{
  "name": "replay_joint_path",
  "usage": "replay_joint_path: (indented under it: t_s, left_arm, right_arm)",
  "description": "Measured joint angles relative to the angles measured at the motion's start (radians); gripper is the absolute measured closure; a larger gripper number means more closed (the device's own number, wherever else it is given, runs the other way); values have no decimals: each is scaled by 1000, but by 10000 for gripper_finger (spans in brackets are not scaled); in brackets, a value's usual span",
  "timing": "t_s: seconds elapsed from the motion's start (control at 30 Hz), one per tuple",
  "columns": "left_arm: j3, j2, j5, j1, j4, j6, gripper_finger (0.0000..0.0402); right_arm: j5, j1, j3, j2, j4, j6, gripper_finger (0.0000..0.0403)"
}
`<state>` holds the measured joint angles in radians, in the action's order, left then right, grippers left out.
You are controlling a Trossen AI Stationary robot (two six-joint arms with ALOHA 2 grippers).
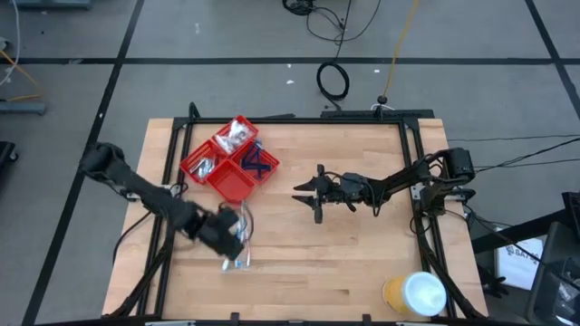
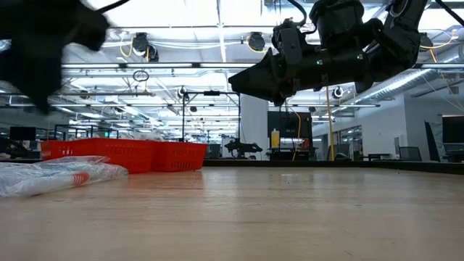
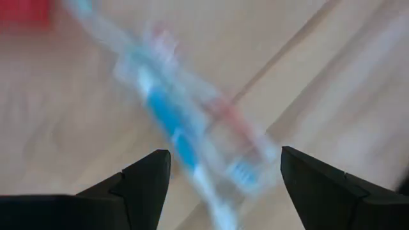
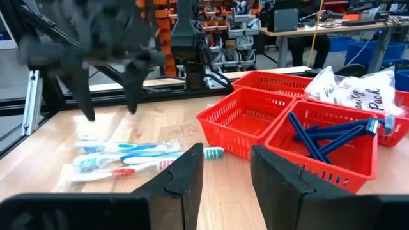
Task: Pick & Place Travel size toiletries
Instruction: Put the left blue toothbrush into the vertical left red bin
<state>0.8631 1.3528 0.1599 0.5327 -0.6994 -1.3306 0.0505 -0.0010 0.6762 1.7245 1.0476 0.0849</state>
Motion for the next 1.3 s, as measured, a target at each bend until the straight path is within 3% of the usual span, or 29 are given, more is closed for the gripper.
replay_joint_path:
  t_s: [0.2, 0.37, 0.5, 0.63, 0.83, 1.0, 1.3]
  left_arm:
    - [-1, 127, -37, 105, -33, -171, 120]
    - [-1, 207, -45, 116, 5, -167, 116]
    - [2, 264, -120, 111, 0, -167, 123]
    - [3, 307, -197, 111, -6, -145, 135]
    - [3, 315, -206, 98, -14, -130, 167]
    - [2, 316, -209, 94, -19, -130, 222]
    - [-5, 249, -249, 98, -28, -114, 388]
  right_arm:
    - [0, 0, 0, 0, -1, 0, 281]
    - [0, 0, 0, 0, 1, 0, 284]
    - [0, 0, 0, 0, 1, 0, 284]
    - [0, 0, 0, 0, 1, 0, 286]
    - [0, 0, 0, 0, -6, 0, 284]
    - [0, 0, 0, 0, -6, 0, 286]
    - [0, 0, 0, 0, -6, 0, 285]
